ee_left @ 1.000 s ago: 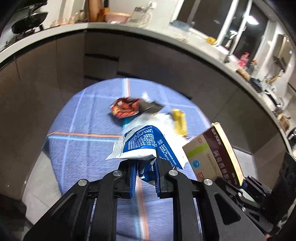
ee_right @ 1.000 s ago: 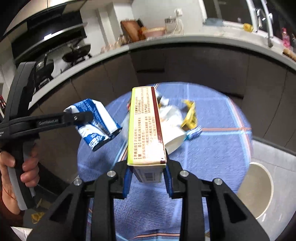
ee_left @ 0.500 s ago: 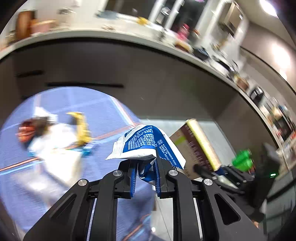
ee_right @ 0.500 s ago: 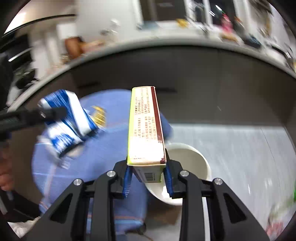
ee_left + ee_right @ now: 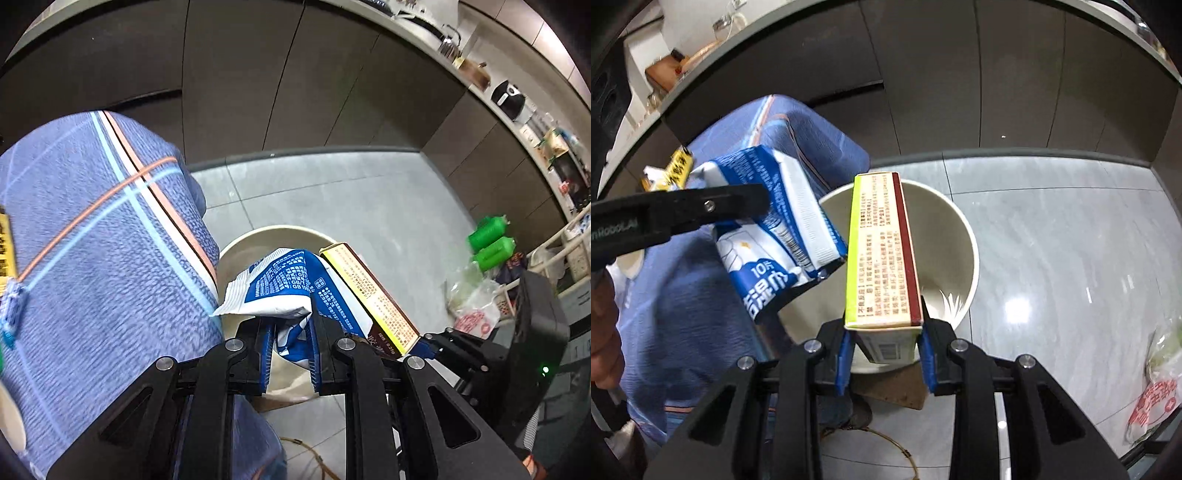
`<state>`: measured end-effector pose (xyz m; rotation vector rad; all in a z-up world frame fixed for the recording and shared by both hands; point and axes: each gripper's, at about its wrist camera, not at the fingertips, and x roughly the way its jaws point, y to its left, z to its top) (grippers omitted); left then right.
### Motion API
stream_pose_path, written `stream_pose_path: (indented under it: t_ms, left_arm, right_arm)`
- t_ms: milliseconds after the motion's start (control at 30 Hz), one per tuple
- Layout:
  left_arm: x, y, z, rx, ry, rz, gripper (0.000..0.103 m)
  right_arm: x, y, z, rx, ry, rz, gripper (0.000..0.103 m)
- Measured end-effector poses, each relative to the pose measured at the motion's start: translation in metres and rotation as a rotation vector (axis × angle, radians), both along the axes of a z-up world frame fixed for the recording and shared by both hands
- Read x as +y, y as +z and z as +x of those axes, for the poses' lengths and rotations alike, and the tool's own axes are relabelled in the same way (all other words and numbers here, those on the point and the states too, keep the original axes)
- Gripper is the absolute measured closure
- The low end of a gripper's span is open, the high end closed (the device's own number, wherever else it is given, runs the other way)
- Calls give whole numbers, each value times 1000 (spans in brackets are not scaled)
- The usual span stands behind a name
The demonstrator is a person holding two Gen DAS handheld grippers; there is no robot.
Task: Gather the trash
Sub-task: 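Carry carton and box over the white bin and open both tools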
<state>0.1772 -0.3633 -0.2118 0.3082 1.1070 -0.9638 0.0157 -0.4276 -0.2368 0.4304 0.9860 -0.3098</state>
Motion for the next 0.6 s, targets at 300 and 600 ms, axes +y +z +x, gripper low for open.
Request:
stream_pose_path:
  t_ms: [300,600]
  left_arm:
    - [-22,-20,3,-25,-10,-1,74]
    - [-31,-6,-27,-121,-27,-48,36]
  right_arm:
    - [-2,-18,24,36,88,-39,71]
    - [0,-13,24,25,132,-93,62]
